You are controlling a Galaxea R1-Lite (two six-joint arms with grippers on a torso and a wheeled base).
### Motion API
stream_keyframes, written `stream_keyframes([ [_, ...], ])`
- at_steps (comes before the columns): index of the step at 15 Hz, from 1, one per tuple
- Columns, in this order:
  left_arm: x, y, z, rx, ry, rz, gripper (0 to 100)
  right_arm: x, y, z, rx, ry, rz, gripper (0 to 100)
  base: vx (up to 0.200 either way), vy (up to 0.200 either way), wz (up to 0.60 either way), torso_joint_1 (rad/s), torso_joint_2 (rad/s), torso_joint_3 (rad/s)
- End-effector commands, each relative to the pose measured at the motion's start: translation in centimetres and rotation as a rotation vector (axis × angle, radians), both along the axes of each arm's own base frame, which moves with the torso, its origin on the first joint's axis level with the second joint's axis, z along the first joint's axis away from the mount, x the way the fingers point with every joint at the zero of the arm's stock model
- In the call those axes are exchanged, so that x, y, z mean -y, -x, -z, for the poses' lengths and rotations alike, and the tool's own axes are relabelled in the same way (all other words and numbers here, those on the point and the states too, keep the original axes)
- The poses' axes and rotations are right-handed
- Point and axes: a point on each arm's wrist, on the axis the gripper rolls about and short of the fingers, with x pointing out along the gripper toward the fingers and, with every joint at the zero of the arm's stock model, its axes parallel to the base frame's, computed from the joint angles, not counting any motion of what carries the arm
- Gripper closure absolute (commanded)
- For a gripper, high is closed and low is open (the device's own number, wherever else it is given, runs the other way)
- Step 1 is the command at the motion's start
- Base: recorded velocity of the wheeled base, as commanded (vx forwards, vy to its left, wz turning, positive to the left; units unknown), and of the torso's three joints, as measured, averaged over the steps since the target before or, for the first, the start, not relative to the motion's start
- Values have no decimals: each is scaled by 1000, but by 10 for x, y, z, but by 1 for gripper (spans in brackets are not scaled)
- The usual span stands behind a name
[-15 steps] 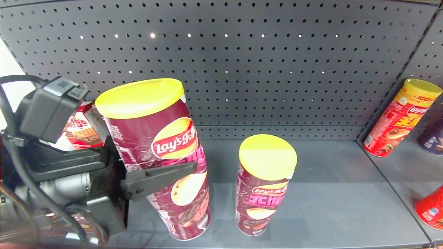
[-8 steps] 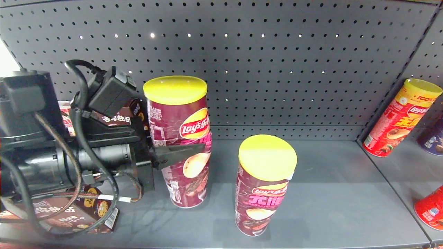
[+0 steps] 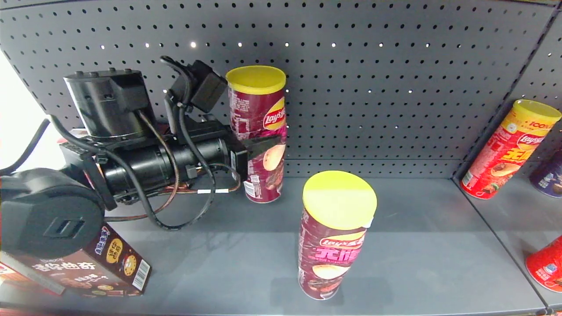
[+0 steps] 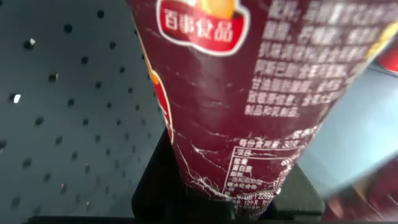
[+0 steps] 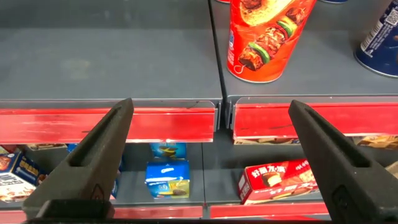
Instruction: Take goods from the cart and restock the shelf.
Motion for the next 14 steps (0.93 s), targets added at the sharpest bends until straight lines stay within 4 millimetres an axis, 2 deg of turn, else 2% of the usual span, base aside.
stream_keyframes([
  [1,7,-13,16,-37,-17,0,100,0,0,0,-3,0,-1,0,0,0,0,0,0,0],
  [7,14,-27,29,-36,22,-2,100,0,0,0,-3,0,1,0,0,0,0,0,0,0],
  [9,25,-29,36,-38,39,20,100,0,0,0,-3,0,1,0,0,0,0,0,0,0],
  [14,32,-33,44,-44,38,35,100,0,0,0,-3,0,-1,0,0,0,0,0,0,0],
])
